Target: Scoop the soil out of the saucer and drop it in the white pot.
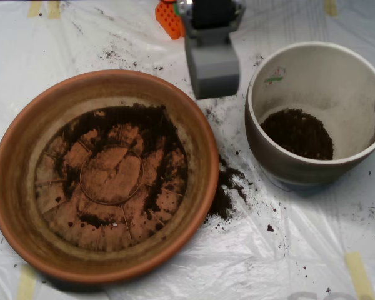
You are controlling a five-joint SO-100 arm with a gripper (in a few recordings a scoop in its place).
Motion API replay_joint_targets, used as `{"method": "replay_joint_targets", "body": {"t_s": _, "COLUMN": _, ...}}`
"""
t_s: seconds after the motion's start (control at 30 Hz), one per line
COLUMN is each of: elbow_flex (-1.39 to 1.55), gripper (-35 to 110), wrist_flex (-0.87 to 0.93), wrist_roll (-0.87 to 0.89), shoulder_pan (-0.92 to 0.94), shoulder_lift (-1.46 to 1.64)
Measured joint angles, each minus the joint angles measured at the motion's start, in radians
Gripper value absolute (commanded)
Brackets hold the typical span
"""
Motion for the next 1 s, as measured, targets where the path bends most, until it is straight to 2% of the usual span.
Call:
{"method": "replay_joint_targets", "body": {"t_s": 0.2, "elbow_flex": -0.003, "gripper": 0, "wrist_flex": 0.018, "wrist_roll": 0.000, "shoulder_pan": -0.264, "shoulder_lift": 0.034}}
{"method": "replay_joint_targets", "body": {"t_s": 0.3, "elbow_flex": -0.003, "gripper": 21, "wrist_flex": 0.028, "wrist_roll": 0.015, "shoulder_pan": -0.360, "shoulder_lift": 0.034}}
{"method": "replay_joint_targets", "body": {"t_s": 0.4, "elbow_flex": 0.015, "gripper": 26, "wrist_flex": 0.012, "wrist_roll": 0.032, "shoulder_pan": -0.402, "shoulder_lift": 0.034}}
{"method": "replay_joint_targets", "body": {"t_s": 0.5, "elbow_flex": 0.060, "gripper": 33, "wrist_flex": -0.008, "wrist_roll": 0.035, "shoulder_pan": -0.399, "shoulder_lift": 0.034}}
{"method": "replay_joint_targets", "body": {"t_s": 0.8, "elbow_flex": 0.118, "gripper": 35, "wrist_flex": -0.044, "wrist_roll": 0.066, "shoulder_pan": -0.331, "shoulder_lift": 0.035}}
{"method": "replay_joint_targets", "body": {"t_s": 1.0, "elbow_flex": 0.034, "gripper": 35, "wrist_flex": -0.035, "wrist_roll": 0.144, "shoulder_pan": -0.175, "shoulder_lift": 0.035}}
